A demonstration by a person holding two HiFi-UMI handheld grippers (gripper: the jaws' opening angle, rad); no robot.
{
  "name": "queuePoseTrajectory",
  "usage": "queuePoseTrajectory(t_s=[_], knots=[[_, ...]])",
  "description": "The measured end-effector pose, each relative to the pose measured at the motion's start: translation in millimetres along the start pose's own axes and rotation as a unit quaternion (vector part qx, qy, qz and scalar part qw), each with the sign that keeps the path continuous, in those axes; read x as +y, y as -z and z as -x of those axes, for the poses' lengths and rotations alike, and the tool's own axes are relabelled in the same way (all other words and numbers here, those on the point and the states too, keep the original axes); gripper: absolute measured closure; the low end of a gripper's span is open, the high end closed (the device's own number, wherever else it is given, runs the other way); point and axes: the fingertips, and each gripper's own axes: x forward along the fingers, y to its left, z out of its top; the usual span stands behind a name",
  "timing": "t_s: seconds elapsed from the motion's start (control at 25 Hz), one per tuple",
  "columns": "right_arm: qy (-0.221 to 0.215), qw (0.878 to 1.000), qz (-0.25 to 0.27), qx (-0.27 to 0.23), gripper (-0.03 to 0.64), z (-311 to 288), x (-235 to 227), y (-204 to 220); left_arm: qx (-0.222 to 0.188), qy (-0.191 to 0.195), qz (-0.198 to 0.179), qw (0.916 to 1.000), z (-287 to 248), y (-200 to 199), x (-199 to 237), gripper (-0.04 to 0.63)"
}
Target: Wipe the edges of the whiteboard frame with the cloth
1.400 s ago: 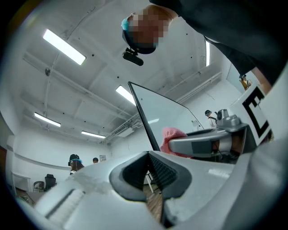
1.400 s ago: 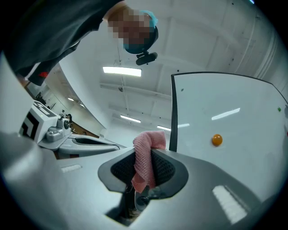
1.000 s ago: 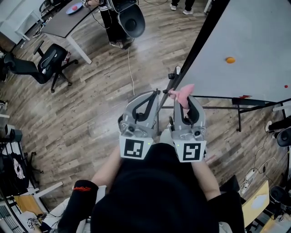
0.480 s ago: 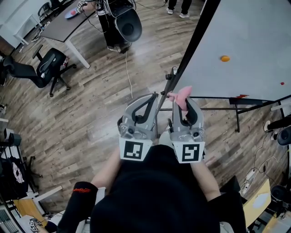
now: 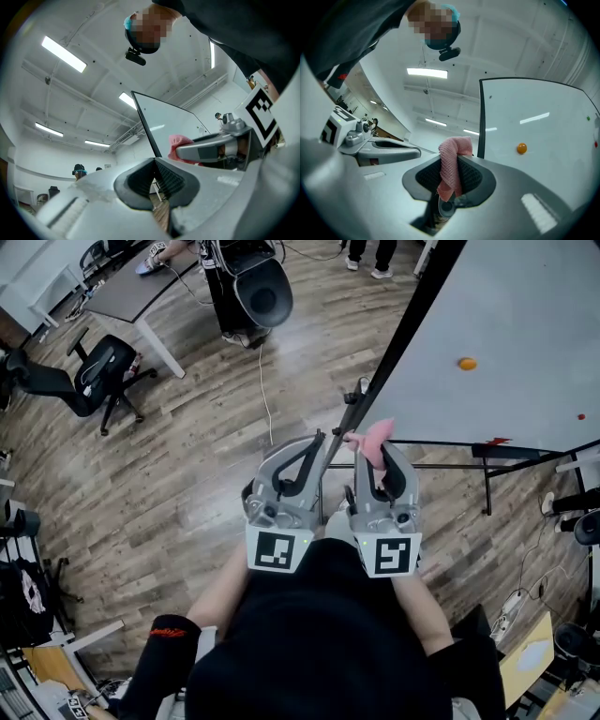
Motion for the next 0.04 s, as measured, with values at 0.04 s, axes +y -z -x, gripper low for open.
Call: queuePoseTrajectory(t_s=[0.04], knots=[[0.000,1.000,0.000,0.000,0.555,1.0,1.7,-0.9,0.001,0.000,-0.001,1.0000,2.2,-0.4,0.1,0.595]])
